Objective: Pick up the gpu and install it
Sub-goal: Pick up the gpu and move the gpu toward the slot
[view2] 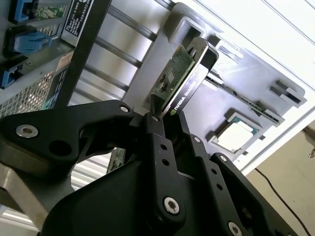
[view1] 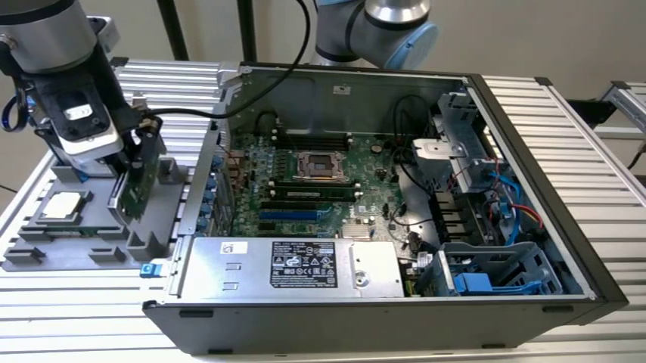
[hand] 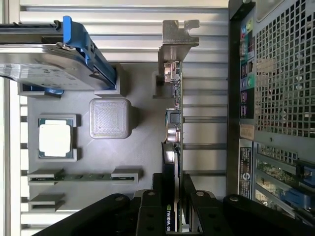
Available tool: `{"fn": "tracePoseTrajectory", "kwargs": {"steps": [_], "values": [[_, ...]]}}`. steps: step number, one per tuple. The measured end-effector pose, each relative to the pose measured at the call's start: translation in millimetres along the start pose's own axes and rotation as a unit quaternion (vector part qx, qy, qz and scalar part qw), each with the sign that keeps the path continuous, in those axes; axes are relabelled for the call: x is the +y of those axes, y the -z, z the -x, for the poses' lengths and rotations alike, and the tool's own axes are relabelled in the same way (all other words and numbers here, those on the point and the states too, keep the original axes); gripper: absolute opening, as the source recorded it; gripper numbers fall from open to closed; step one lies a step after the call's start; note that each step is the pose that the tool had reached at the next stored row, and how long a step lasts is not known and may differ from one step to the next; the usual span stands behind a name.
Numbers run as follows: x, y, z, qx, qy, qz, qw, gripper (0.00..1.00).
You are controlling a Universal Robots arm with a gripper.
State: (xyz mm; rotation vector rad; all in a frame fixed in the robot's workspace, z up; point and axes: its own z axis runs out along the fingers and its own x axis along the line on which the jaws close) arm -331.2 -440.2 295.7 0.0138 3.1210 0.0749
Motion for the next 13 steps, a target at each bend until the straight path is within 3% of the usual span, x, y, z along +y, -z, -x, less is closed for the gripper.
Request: {"fn": "tracePoseTrajectory", "kwargs": {"steps": [13], "values": [[0.2,3.6,-0.9,0.0000,0.000,0.0000,1.0000,0.00]]}}
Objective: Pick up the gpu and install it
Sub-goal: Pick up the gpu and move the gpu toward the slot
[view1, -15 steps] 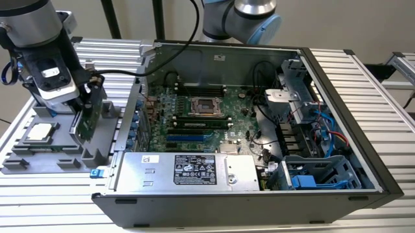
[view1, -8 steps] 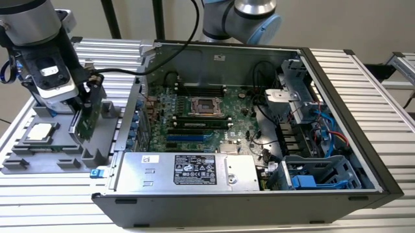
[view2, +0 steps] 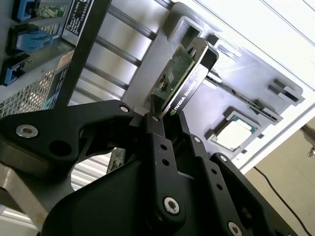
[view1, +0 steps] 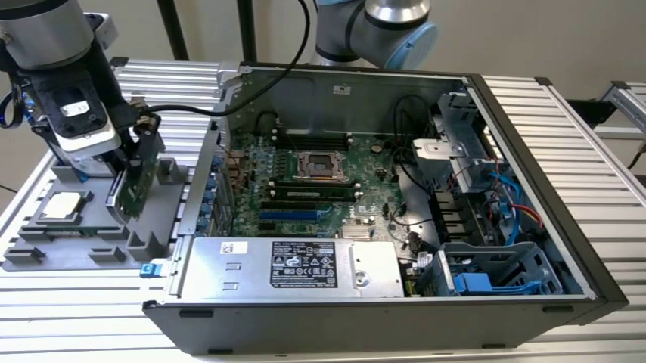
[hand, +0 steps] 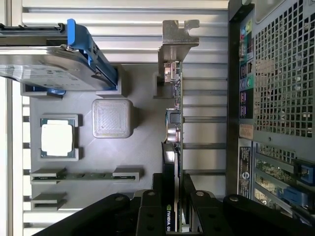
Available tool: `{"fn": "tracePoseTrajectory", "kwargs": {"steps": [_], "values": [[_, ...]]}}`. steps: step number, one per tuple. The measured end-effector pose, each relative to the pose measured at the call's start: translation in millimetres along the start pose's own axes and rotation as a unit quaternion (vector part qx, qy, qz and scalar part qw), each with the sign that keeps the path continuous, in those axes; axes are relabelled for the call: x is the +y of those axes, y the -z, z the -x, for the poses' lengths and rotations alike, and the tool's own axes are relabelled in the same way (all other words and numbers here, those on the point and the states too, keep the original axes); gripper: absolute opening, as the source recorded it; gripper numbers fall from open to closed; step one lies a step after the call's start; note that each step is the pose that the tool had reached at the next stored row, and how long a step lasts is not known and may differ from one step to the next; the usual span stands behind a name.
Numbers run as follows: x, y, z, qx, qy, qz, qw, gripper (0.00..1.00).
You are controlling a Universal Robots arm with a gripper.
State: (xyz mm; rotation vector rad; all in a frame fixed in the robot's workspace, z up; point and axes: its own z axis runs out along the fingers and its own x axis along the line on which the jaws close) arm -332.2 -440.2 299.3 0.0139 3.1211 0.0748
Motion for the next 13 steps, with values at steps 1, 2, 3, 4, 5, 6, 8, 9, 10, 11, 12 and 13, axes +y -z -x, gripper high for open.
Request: {"fn": "tracePoseTrajectory", "kwargs": {"steps": [1,2,3,4,5,6,8,9,10,11,12,13], "values": [[0.0,0.3,-0.1,0.0000,0.000,0.0000,1.0000,0.00],[0.0,0.5,-0.2,0.0000,0.000,0.0000,1.0000,0.00],[0.0,0.8,-0.3,0.0000,0.000,0.0000,1.0000,0.00],[0.0,1.1,-0.4,0.0000,0.000,0.0000,1.0000,0.00],[0.1,1.4,-0.5,0.0000,0.000,0.0000,1.0000,0.00],[0.1,1.8,-0.5,0.0000,0.000,-0.0001,1.0000,0.00],[0.1,2.5,-0.7,0.0000,0.000,0.0000,1.0000,0.00],[0.1,2.9,-0.8,0.0000,0.000,0.0000,1.0000,0.00],[0.2,3.2,-0.8,0.0000,0.000,0.0000,1.0000,0.00],[0.2,3.6,-0.9,0.0000,0.000,0.0000,1.0000,0.00],[0.2,3.9,-1.0,0.0000,0.000,0.0000,1.0000,0.00],[0.2,4.3,-1.1,0.0000,0.000,0.0000,1.0000,0.00]]}}
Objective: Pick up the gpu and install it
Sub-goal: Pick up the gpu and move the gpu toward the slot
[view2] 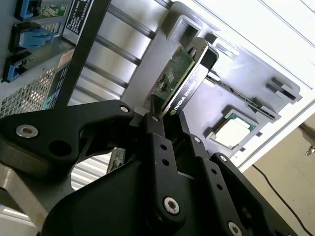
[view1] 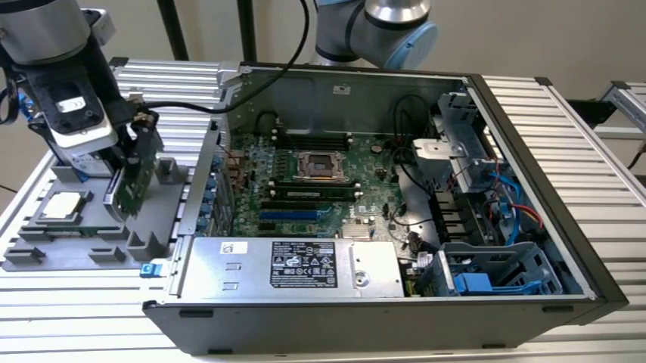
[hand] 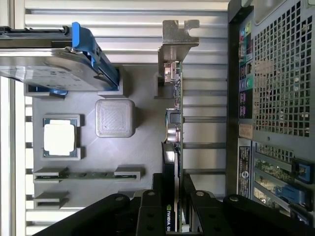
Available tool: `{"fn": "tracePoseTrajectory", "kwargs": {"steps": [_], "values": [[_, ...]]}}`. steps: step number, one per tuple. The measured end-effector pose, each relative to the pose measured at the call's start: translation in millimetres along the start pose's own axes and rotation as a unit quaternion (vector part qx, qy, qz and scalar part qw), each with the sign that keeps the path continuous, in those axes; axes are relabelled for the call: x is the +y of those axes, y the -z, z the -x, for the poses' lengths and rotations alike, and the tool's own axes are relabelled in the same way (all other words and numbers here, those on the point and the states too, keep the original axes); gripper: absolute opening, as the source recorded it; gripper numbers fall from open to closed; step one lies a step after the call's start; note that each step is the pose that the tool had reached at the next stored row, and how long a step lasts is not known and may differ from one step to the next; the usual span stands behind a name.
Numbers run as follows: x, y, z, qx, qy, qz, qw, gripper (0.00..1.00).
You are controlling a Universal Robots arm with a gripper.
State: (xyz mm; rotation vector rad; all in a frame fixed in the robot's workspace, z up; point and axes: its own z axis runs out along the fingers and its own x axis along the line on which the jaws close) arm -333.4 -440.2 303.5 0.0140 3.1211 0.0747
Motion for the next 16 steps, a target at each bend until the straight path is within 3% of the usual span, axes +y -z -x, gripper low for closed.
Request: {"fn": "tracePoseTrajectory", "kwargs": {"steps": [16], "values": [[0.5,10.4,-0.4,0.0000,0.000,0.0000,1.0000,0.00]]}}
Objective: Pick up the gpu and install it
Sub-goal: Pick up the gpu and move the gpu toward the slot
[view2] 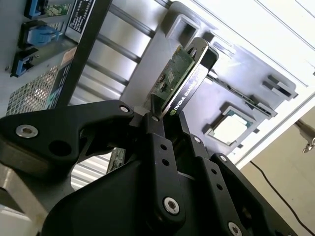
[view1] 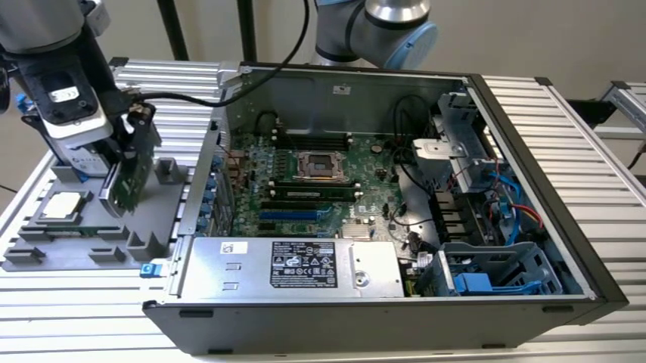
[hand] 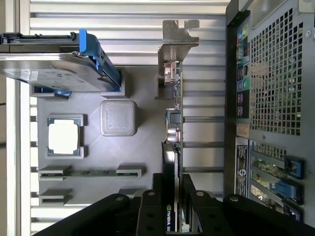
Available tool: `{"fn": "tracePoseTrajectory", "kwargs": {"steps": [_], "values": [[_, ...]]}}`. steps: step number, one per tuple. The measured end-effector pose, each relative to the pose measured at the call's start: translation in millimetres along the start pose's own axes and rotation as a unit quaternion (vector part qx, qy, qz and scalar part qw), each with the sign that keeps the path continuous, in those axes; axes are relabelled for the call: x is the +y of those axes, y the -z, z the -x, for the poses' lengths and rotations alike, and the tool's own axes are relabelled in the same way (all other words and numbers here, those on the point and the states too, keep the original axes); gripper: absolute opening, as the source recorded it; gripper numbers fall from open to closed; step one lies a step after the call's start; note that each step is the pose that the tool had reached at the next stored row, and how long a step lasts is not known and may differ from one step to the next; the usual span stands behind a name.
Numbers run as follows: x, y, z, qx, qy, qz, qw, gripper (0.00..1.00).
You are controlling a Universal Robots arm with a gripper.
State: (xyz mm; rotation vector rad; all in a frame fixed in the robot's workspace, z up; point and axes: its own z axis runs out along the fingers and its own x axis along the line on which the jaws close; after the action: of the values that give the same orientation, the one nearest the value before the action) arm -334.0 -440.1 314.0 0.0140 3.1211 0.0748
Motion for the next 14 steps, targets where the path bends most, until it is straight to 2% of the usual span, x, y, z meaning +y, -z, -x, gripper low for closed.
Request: {"fn": "tracePoseTrajectory", "kwargs": {"steps": [14], "values": [[0.6,12.4,0.2,0.0000,0.000,0.0000,1.0000,0.00]]}}
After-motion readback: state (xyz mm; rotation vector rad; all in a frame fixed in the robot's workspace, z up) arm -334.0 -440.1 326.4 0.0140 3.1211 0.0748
